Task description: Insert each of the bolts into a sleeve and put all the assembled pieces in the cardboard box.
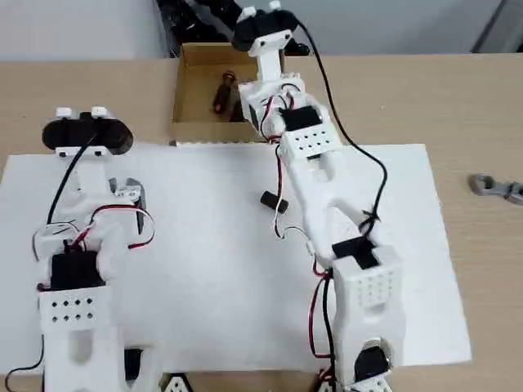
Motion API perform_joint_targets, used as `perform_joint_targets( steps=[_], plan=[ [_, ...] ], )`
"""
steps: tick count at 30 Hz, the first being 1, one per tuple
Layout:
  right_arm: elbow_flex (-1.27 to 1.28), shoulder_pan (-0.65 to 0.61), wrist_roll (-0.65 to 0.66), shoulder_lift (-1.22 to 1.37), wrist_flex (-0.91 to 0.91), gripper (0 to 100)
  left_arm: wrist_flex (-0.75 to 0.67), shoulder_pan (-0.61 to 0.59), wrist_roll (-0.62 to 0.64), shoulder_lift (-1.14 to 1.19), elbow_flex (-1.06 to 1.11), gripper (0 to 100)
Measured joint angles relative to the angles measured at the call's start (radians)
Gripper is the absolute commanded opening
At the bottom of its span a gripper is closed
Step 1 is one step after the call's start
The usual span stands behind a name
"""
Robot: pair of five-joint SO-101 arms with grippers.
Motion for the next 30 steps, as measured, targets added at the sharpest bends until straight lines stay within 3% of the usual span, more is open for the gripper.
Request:
perform_joint_targets(
  steps=[5, 11, 19, 25, 30],
  plan=[
    [0.0, 0.002, 0.0, -0.098, 0.193, 22.0, 0.063, -0.029, -0.002, 0.066, -0.063, 11],
    [0.0, 0.002, 0.0, -0.215, 0.408, 22.0, 0.21, -0.094, -0.014, 0.368, -0.304, 11],
    [0.0, 0.002, 0.0, -0.354, 0.651, 22.0, 0.442, -0.095, -0.203, 0.824, -0.686, 8],
    [0.0, 0.002, 0.0, -0.445, 0.77, 22.0, 0.466, -0.095, -0.425, 1.045, -0.773, 8],
    [0.0, 0.002, 0.0, -0.486, 0.83, 22.0, 0.485, -0.121, -0.489, 1.138, -0.85, 9]
  ],
)
